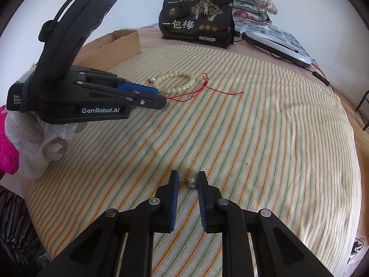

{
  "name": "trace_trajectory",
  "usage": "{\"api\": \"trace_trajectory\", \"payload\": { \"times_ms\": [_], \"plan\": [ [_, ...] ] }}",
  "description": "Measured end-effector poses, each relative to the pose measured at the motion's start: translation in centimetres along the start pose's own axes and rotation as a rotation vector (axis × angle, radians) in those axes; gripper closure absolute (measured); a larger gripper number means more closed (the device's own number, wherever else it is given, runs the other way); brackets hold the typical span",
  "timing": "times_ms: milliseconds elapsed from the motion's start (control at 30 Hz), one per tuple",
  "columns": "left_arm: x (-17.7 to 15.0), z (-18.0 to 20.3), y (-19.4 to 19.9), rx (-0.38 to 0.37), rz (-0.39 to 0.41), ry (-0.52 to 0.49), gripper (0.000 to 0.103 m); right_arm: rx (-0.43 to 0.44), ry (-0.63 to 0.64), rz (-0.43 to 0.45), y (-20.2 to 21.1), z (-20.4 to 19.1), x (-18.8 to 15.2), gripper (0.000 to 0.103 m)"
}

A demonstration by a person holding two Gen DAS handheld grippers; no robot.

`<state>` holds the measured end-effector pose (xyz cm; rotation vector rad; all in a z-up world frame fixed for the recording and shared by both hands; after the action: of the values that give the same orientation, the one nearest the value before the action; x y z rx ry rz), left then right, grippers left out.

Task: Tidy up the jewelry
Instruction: 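Close the left tool on the green jade pendant while the right tool grips the small white bead, then carry the jade pendant and white bead over the cardboard box with both tools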

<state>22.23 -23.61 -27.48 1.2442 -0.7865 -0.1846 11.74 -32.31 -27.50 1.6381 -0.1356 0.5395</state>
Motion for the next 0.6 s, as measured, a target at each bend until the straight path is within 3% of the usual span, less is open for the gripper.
{"api": "trace_trajectory", "payload": {
  "times_ms": [600],
  "plan": [
    [-2.5,-1.4,8.5,-0.035,0.107,0.078,0.089,-0.035,-0.053,0.081,5.4,0.6,0.8,0.089]
  ]
}}
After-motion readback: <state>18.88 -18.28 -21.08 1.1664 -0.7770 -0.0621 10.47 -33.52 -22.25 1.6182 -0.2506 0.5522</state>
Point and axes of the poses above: each gripper's, at about its wrist camera, not at the fingertips, and y roughly against the way its jaws point, z to its right, x to its top, the point moved 5 cm from there along -y, roughly the way its jaws point, and after that the axes turned 9 degrees about -z, right-handed, at the moved point
